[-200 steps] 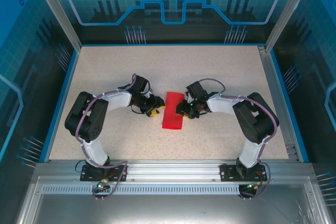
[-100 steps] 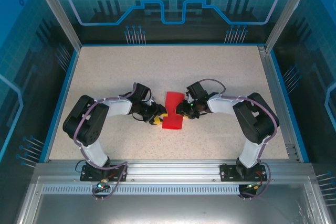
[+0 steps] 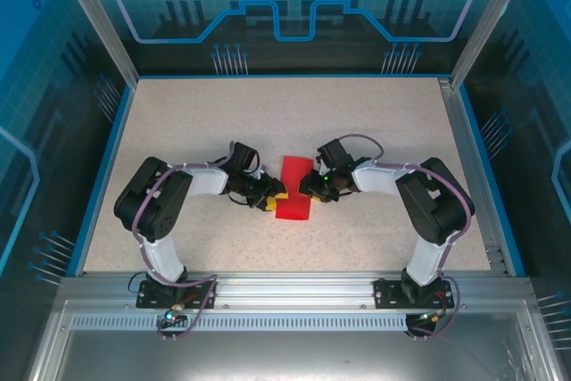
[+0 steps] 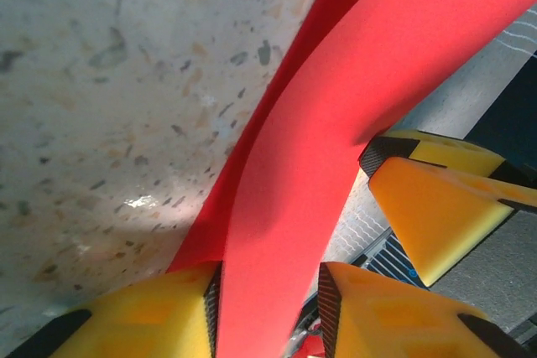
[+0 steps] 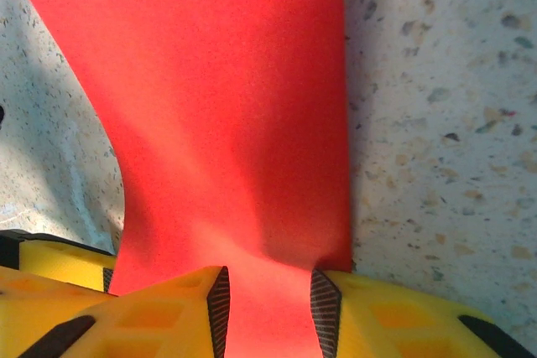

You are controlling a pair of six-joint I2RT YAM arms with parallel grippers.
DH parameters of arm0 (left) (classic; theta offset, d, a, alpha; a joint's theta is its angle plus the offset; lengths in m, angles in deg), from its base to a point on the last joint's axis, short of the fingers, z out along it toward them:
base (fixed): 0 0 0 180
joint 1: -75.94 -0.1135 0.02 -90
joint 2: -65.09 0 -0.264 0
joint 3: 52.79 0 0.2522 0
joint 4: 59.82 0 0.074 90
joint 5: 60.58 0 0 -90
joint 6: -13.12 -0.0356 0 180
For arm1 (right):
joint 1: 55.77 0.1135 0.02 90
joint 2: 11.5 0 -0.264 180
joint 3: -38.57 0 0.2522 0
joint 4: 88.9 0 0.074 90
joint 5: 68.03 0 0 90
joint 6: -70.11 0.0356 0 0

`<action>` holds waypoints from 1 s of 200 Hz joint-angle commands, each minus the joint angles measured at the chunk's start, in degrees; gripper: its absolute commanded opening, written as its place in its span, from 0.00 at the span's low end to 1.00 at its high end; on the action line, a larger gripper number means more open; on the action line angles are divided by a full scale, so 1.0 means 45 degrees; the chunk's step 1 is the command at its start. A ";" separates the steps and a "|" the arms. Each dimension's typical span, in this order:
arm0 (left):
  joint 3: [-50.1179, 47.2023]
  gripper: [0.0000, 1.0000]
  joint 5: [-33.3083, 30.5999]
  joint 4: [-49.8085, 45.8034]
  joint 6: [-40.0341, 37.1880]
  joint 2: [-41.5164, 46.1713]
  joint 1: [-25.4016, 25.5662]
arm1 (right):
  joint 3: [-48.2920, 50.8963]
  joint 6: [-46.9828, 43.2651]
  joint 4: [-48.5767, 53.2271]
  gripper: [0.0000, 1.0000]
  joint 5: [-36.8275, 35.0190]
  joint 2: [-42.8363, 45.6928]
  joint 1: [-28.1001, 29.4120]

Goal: Fold a paper plane with a square sheet of paper (pick it up from the middle)
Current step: Fold the triangle a second time at the center of the table.

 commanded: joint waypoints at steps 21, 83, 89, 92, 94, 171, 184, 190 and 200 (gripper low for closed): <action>0.0635 0.34 0.0398 0.0820 0.0376 -0.0407 -0.0059 | 0.0472 0.0031 0.0529 0.36 -0.0486 -0.0599 -0.0102; 0.0877 0.26 0.0708 0.1590 0.0705 -0.0773 -0.0418 | 0.0356 -0.0224 0.0049 0.39 -0.0073 -0.0091 -0.0092; 0.0892 0.23 0.0779 0.1689 0.0760 -0.0816 -0.0436 | 0.0321 -0.0251 -0.0013 0.39 -0.0001 -0.0038 -0.0097; 0.0903 0.22 0.0816 0.1733 0.0774 -0.0836 -0.0443 | 0.0302 -0.0246 -0.0052 0.39 0.0047 -0.0008 -0.0087; 0.0920 0.21 0.0827 0.1751 0.0791 -0.0850 -0.0440 | 0.0298 -0.0265 -0.0077 0.40 0.0062 0.0026 -0.0080; 0.1147 0.14 0.0897 0.1358 0.0524 -0.0687 -0.0610 | 0.0050 -0.1581 0.1050 0.48 -0.1144 0.2438 0.0486; 0.1186 0.14 0.0918 0.1300 0.0494 -0.0687 -0.0612 | -0.0071 -0.2106 0.1543 0.51 -0.1815 0.2933 0.1014; 0.1206 0.13 0.0913 0.1291 0.0492 -0.0667 -0.0606 | -0.0148 -0.2282 0.1825 0.52 -0.2182 0.3092 0.1284; 0.1229 0.13 0.0894 0.1221 0.0447 -0.0657 -0.0595 | -0.0314 -0.2574 0.2256 0.53 -0.2809 0.3319 0.1765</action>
